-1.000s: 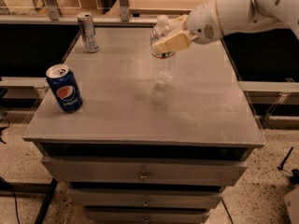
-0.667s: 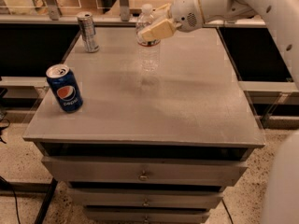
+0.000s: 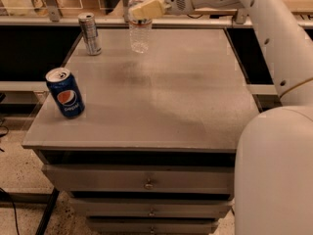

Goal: Move water bottle near redbull can

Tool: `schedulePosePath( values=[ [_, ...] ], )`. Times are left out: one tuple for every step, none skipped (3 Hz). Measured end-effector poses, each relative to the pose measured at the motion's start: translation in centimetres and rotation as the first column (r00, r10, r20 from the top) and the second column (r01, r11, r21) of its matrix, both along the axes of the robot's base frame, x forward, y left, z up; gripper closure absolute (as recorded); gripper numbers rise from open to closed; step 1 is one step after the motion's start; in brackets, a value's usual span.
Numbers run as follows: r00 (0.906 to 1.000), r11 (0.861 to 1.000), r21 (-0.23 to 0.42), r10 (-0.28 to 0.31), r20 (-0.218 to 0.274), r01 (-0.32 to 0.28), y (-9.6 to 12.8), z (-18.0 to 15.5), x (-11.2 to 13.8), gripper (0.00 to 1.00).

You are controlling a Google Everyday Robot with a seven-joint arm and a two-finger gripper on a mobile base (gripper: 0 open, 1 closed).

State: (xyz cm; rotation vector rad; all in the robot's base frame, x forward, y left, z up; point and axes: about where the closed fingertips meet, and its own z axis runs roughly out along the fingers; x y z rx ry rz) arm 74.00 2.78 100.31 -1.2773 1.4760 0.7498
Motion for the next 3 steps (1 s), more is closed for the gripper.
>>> schedulePosePath(
  values=[
    [0.9997,1.0,0.014,-0.021,0.009,0.02,0.2,0.3,0.6,1.0],
    [0.9995,1.0,0.012,-0.029,-0.01,0.029,0.8,-0.1,0.5,1.0],
    [0.9946,0.996,0.004,-0.091,-0.049,0.091,2.1,-0.6,0.9,1.0]
  ],
)
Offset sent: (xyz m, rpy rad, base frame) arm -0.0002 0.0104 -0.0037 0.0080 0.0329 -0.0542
